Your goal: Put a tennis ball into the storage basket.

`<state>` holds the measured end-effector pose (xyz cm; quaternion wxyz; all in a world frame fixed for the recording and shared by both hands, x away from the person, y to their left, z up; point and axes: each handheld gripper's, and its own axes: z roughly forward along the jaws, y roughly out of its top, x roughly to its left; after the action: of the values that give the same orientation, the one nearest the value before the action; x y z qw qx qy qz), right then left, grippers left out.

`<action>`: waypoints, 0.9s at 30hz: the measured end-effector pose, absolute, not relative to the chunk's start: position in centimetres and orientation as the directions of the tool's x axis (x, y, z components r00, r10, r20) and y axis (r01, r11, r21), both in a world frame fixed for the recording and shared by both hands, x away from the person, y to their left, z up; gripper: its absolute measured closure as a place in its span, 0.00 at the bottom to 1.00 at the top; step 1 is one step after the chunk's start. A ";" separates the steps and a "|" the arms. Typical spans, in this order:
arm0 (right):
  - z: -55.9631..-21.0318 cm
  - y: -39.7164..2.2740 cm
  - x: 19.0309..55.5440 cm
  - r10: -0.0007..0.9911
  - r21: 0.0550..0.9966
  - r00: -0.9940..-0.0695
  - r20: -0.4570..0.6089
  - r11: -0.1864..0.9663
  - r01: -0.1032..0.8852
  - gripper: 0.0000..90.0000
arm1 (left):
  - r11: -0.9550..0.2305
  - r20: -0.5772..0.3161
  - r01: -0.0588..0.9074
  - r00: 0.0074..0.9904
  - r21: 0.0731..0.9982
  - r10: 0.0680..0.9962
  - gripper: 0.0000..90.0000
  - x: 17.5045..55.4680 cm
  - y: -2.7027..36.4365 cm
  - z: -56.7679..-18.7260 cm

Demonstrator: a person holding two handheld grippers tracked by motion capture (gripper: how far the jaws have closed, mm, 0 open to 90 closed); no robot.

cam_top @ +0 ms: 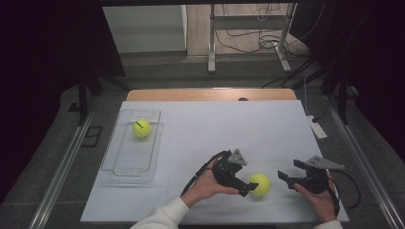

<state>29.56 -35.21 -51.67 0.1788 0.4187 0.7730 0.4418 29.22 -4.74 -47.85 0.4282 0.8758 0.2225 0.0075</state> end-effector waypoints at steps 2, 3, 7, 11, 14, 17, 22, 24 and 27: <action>-51.7 -35.2 29.6 0.805 0.833 -0.585 0.094 0.259 0.490 0.16 | -0.538 -0.180 0.385 0.901 0.750 0.394 0.10 29.2 -5.1 -48.0; -51.7 -35.2 29.6 0.805 0.833 -0.585 0.094 0.259 0.490 0.16 | -0.538 -0.180 0.385 0.901 0.750 0.394 0.10 29.2 -5.1 -48.0; -51.7 -35.3 29.6 0.806 0.832 -0.584 0.094 0.258 0.491 0.16 | -0.546 -0.184 0.387 0.903 0.743 0.389 0.10 29.2 -5.7 -48.4; -51.7 -35.3 29.6 0.807 0.831 -0.583 0.095 0.258 0.492 0.16 | -0.557 -0.182 0.387 0.904 0.735 0.388 0.09 29.2 -6.0 -48.7; -51.7 -35.3 29.5 0.807 0.831 -0.583 0.094 0.259 0.493 0.16 | -0.573 -0.179 0.386 0.906 0.723 0.384 0.08 29.0 -6.3 -49.1; -51.7 -35.3 29.5 0.807 0.831 -0.583 0.096 0.258 0.494 0.16 | -0.584 -0.175 0.381 0.909 0.717 0.378 0.08 29.0 -6.5 -49.2; -51.7 -35.3 29.6 0.806 0.830 -0.583 0.098 0.257 0.495 0.16 | -0.586 -0.182 0.390 0.906 0.710 0.382 0.08 29.2 -6.9 -49.6; -51.7 -35.3 29.6 0.806 0.830 -0.583 0.099 0.257 0.495 0.16 | -0.585 -0.183 0.391 0.906 0.710 0.382 0.08 29.2 -7.0 -49.7; -51.7 -35.3 29.6 0.806 0.829 -0.583 0.099 0.257 0.496 0.16 | -0.595 -0.185 0.391 0.907 0.702 0.378 0.08 29.4 -7.4 -49.9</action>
<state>29.61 -35.30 -51.73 0.1757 0.4212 0.7730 0.4406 29.35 -7.38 -49.90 0.3949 0.8931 0.2152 -0.0084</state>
